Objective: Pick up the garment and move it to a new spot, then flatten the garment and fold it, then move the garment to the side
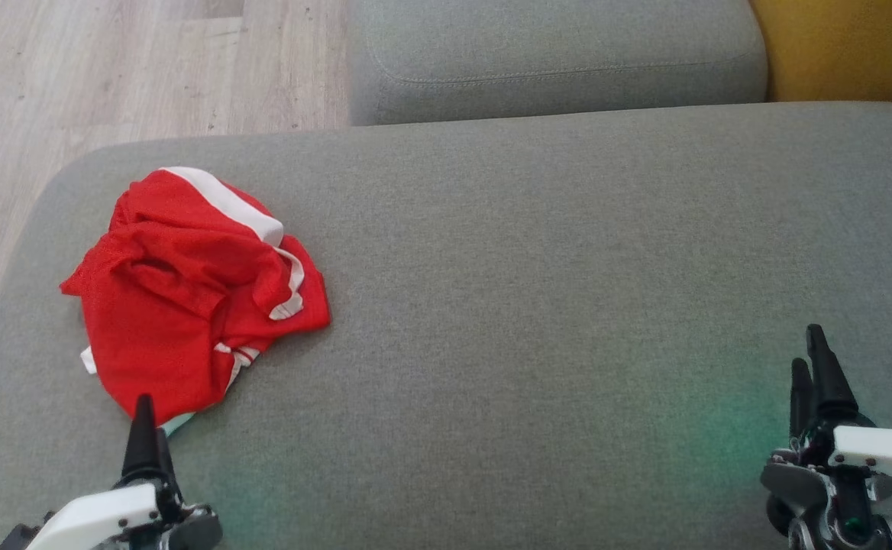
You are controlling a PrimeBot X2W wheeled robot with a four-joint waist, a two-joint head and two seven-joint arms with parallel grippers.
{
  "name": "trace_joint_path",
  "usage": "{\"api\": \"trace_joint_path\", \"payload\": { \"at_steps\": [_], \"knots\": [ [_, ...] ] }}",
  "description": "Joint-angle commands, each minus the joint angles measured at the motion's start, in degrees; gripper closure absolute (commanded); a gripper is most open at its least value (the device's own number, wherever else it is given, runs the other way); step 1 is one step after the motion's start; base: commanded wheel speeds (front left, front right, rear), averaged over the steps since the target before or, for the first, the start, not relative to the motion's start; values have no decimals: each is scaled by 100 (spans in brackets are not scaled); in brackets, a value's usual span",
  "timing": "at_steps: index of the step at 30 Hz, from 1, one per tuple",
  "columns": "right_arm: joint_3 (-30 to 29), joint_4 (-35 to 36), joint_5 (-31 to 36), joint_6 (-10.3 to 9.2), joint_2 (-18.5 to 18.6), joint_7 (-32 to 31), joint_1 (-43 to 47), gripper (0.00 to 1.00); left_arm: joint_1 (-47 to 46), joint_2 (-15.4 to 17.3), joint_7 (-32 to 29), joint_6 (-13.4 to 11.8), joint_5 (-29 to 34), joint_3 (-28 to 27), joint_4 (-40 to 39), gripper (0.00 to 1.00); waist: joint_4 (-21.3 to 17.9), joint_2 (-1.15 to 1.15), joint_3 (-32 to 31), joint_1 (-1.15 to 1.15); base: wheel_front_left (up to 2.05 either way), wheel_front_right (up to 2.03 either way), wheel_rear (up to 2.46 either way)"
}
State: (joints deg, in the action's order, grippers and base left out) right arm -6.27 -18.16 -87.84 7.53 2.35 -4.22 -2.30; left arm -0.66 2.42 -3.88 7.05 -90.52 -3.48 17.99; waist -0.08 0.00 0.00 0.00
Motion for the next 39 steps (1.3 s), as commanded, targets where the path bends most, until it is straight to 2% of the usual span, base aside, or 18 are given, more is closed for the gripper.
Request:
{"api": "trace_joint_path", "payload": {
  "at_steps": [1,14,19,31,39],
  "knots": [
    [14,242,197,-1,26,90,-211,0,-150,21,64,7,150,-9,-241,0,4,0,-1,0,0,0,0],
    [181,509,1319,-1,29,293,-201,0,-163,24,266,-25,831,-168,-446,0,18,0,-10,0,0,0,0],
    [252,661,1905,-1,30,377,-221,0,-208,25,350,-117,1249,-227,-700,0,6,0,0,0,0,0,0],
    [505,1109,3446,-2,33,580,-270,0,-284,28,552,-536,2731,103,-1319,0,-4,0,36,0,0,0,0],
    [615,1252,4179,-2,35,715,-247,0,-315,30,686,-624,3798,506,-1416,0,-15,0,50,0,0,0,0]
  ]
}}
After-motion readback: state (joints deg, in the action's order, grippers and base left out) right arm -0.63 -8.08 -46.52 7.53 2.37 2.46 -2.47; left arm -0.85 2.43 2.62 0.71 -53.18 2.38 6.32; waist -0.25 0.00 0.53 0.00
